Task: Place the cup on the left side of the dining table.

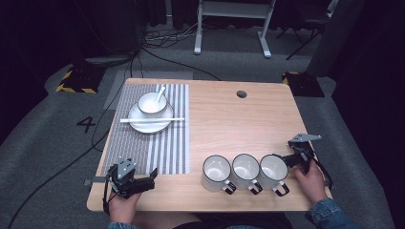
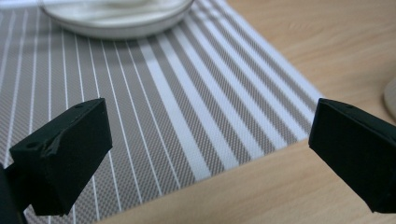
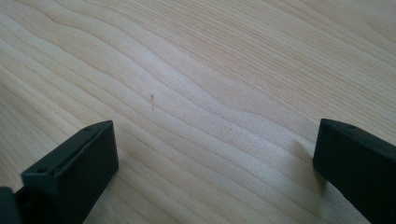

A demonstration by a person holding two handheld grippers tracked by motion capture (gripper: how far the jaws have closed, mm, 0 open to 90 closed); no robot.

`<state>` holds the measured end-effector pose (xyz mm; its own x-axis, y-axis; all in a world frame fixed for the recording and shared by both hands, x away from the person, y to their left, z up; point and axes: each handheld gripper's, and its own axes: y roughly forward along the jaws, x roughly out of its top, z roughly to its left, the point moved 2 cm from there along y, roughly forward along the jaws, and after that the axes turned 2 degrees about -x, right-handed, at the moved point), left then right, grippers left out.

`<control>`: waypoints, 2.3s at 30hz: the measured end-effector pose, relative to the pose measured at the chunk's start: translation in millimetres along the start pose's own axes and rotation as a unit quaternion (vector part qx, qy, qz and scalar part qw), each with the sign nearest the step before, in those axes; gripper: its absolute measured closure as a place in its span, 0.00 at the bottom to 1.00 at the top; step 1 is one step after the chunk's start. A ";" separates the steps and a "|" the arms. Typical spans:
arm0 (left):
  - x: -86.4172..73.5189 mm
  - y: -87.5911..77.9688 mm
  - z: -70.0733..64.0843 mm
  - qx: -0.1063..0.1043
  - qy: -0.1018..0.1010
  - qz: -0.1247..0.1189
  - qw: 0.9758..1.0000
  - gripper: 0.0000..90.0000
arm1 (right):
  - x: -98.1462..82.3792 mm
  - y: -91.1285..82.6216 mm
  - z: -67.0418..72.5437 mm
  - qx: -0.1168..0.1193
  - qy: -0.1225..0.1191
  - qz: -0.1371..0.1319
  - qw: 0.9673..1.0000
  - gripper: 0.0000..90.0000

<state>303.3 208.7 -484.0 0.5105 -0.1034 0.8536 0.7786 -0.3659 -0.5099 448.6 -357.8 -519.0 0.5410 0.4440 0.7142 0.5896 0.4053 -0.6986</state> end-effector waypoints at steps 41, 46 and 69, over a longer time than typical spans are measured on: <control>47.8 25.6 -78.0 -0.098 0.080 -0.068 0.990 0.01 | -0.1 0.0 0.3 0.000 0.001 -0.001 1.000 0.00; 50.9 30.6 -97.0 -0.137 0.097 -0.060 0.984 0.00 | -0.1 0.1 0.4 -0.001 0.002 -0.001 1.000 0.00; 40.2 55.3 -152.8 -0.250 0.124 -0.005 0.960 0.00 | -0.1 0.1 0.3 -0.001 0.001 -0.001 1.000 0.00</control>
<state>311.1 43.0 -461.6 0.3534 -0.2917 0.8888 0.4788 -0.7598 -0.4397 448.3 -357.6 -519.2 0.5413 0.4412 0.7157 0.5914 0.4053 -0.6971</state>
